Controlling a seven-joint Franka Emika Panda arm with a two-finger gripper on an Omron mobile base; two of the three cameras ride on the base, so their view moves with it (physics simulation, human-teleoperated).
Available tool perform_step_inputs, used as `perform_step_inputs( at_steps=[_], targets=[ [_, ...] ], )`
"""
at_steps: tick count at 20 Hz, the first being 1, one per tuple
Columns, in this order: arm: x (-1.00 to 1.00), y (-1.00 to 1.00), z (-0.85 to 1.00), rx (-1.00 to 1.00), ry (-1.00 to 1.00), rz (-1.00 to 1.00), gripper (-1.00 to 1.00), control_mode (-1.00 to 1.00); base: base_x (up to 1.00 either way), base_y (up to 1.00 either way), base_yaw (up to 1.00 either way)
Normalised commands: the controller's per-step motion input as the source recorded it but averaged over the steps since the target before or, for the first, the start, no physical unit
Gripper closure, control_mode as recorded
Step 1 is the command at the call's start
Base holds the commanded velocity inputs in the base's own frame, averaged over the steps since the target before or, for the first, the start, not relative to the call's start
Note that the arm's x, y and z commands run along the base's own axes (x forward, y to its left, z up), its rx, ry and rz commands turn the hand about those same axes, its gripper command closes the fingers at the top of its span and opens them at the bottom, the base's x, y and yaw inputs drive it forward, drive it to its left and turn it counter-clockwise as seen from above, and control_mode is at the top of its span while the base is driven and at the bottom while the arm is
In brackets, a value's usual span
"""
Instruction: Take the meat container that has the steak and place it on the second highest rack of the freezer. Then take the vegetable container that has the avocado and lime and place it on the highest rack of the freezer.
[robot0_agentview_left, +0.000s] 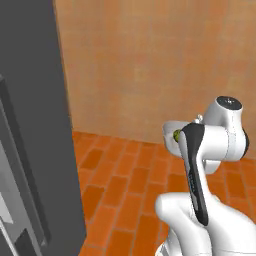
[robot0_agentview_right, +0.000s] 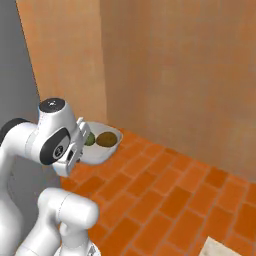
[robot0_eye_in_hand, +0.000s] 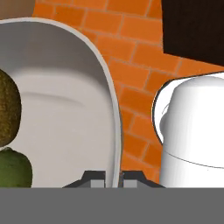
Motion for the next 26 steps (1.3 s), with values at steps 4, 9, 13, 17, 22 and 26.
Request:
perform_step_inputs(
  at_steps=[4, 9, 13, 17, 22, 26],
  targets=[
    [0.00, 0.00, 0.00, 0.00, 0.00, 0.00, 1.00, 1.00, 0.00, -0.04, 1.00],
    [0.00, 0.00, 0.00, 0.00, 0.00, 0.00, 1.00, 1.00, 0.04, -0.25, 0.94],
    [0.00, 0.00, 0.00, 0.00, 0.00, 0.00, 1.00, 1.00, 0.20, -0.66, 0.74],
    [0.00, 0.00, 0.00, 0.00, 0.00, 0.00, 1.00, 1.00, 0.49, -0.43, 0.72],
    [0.00, 0.00, 0.00, 0.00, 0.00, 0.00, 1.00, 1.00, 0.55, -0.27, 0.70],
    [0.00, 0.00, 0.00, 0.00, 0.00, 0.00, 1.00, 1.00, 0.50, -0.03, 0.65]
  ],
)
